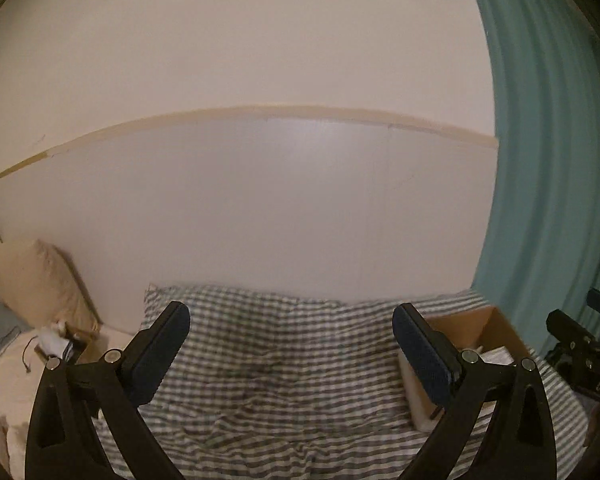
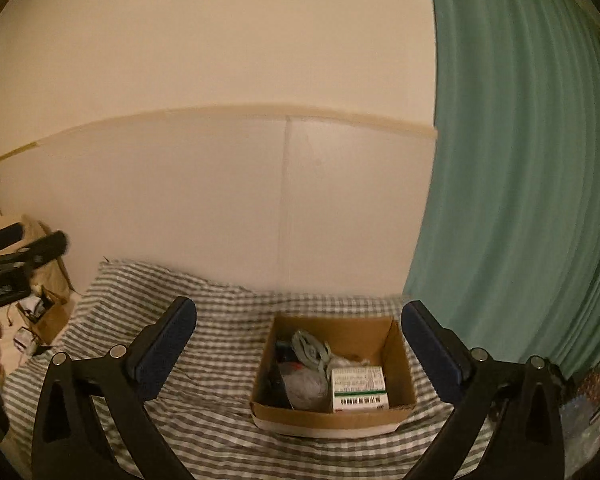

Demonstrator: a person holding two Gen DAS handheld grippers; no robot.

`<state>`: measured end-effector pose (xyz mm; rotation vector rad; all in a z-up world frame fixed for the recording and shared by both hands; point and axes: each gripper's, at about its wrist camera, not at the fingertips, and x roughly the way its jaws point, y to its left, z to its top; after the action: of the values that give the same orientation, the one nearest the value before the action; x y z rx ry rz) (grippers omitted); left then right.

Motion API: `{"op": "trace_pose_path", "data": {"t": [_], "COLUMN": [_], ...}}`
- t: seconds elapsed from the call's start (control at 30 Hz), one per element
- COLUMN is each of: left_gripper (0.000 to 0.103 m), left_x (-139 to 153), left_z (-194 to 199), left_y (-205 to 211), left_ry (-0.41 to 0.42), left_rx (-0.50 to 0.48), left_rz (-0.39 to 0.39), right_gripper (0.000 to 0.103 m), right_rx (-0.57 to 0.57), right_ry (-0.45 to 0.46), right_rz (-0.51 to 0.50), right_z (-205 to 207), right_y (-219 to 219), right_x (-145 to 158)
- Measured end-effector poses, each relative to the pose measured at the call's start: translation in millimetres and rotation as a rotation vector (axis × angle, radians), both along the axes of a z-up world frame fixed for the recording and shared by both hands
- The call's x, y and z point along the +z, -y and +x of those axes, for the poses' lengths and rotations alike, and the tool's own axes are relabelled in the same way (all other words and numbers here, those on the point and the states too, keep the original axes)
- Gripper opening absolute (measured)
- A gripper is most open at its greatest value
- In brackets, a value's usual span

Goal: Organize objects

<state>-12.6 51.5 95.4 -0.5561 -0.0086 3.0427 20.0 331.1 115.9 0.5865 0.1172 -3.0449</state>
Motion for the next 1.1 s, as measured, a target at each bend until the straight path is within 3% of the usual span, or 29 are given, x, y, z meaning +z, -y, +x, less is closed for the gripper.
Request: {"op": "trace_pose_path", "data": {"t": [0.17, 0.37, 1.1], "left_gripper": [0.103, 0.103, 0.103], "left_x": [-35.5, -58.8, -63.9], "left_z": [-2.0, -11.9, -6.6], "left_y": [-8.3, -19.4, -16.6], "left_ry": [0.028, 0.076, 0.101], "left_rx": [0.010, 0.024, 0.028], "left_rz": [-0.006, -0.030, -0.026], "right_gripper": [0.103, 0.103, 0.103], "right_rx": [-0.039, -0.024, -0.028], "right_ry": [0.031, 0.053, 0.058], "right_rz": [-0.024, -0.018, -0.018], "right_z": [-16.4, -25.7, -26.6], "right_y": [-15.3, -15.4, -11.6], "right_x": [-48.8, -76.6, -73.9]}}
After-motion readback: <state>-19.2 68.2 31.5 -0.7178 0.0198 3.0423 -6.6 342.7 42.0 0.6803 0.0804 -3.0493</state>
